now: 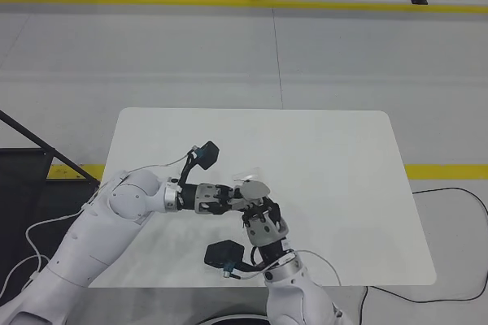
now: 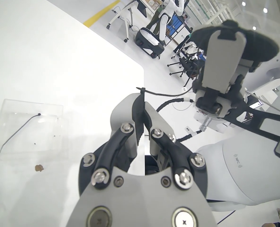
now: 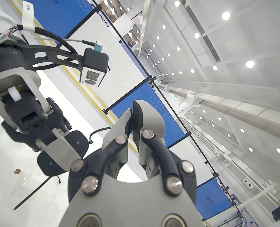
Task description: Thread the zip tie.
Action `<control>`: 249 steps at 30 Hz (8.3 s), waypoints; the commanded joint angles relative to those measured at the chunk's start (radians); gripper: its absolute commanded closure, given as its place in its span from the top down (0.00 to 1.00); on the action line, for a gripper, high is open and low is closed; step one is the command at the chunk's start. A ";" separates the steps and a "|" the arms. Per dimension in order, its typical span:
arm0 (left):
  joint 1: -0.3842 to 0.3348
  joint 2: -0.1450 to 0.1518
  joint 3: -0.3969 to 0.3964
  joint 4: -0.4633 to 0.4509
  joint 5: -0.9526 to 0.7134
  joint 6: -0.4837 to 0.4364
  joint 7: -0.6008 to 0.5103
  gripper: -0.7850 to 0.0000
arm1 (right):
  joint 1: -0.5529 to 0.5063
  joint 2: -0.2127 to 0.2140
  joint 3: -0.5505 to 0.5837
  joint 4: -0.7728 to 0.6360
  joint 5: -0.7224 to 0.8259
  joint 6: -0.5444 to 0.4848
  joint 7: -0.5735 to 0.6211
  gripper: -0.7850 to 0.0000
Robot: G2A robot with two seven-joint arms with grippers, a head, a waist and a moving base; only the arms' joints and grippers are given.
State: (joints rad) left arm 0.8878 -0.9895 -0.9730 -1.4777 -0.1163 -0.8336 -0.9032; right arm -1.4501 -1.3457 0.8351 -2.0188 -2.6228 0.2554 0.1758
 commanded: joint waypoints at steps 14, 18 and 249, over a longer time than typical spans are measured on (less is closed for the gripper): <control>0.002 0.003 -0.006 0.000 -0.020 0.025 -0.010 0.00 | -0.022 -0.014 0.018 -0.011 -0.023 0.038 0.019 0.00; -0.010 0.002 0.007 -0.003 -0.021 0.066 -0.047 0.00 | -0.022 -0.019 0.020 -0.014 -0.061 0.046 0.043 0.00; 0.147 0.005 -0.125 -0.105 0.457 -0.120 0.550 0.00 | 0.023 0.063 0.400 0.044 1.385 -1.045 0.097 1.00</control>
State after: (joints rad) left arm 1.0330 -0.9841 -1.0963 -1.5818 0.3368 -0.9483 -0.3567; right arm -1.4556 -1.2833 1.2372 -2.0012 -1.3382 -0.7655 0.2214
